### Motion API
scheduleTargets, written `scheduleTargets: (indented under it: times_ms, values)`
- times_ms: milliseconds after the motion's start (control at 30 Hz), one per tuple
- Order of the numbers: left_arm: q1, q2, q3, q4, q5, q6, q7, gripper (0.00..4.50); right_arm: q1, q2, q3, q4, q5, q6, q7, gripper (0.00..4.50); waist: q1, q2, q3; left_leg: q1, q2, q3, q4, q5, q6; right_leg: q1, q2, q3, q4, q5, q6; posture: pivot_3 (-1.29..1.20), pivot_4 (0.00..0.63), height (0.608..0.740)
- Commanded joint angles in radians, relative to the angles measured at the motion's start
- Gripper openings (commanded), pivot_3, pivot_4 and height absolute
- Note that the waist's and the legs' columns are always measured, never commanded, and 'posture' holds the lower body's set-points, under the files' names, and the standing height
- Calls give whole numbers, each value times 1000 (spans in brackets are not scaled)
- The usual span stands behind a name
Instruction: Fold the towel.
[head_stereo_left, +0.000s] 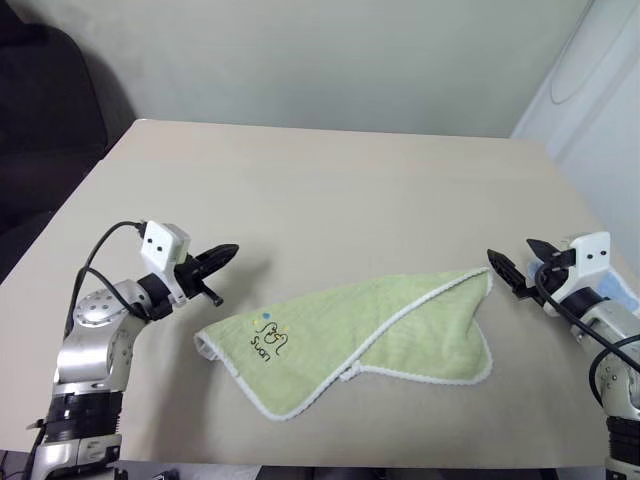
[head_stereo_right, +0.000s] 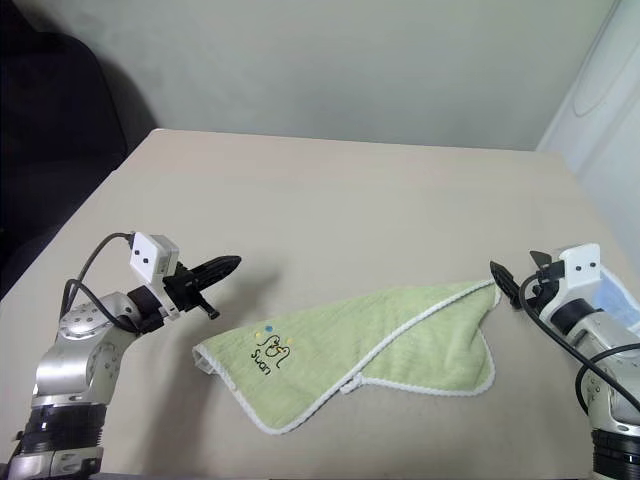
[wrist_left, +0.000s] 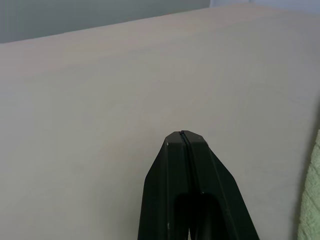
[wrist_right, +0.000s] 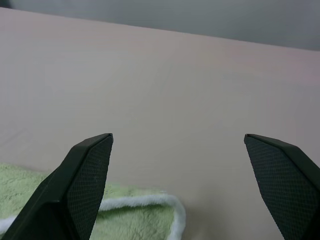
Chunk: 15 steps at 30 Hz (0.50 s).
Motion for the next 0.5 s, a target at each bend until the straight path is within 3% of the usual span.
scheduleTargets:
  times_ms: [33, 133, 233, 300, 500]
  values:
    - [19, 26, 15, -70, -19, 8, -26, 0, -8, -20, -8, -12, -4, -12, 13, 4440, 0, 0, 0, 0, 0, 0, 0, 0, 0, 0, 0, 0, 0, 0, 0, 0, 150, 740]
    - [38, 60, -2, -128, -46, 25, -98, 0, -12, -20, -7, -3, -9, -12, 19, 4440, 2, 0, 0, 0, 0, -1, 0, 0, 0, 0, 0, 0, 0, 0, 0, 0, 150, 740]
    - [143, 256, -70, -298, -181, 128, -454, 183, -37, -26, 15, 23, -17, -10, 39, 4479, -2, -3, -1, -1, 0, -2, 0, -1, -1, -1, 0, 0, 0, 0, 0, 0, 150, 740]
    - [197, 371, -105, -340, -199, 138, -604, 604, -51, -30, 25, 44, -25, -17, 47, 4500, -5, -1, -2, 0, 0, -2, 0, -3, -4, -2, 1, 0, 0, 1, -1, 0, 150, 740]
    - [148, 476, -195, -387, -152, 65, -765, 2593, -48, -26, 27, 34, -23, -13, 48, 4500, 0, 2, -3, -2, 1, -3, -1, -5, -4, -6, 1, 0, 0, 1, -1, 0, 150, 740]
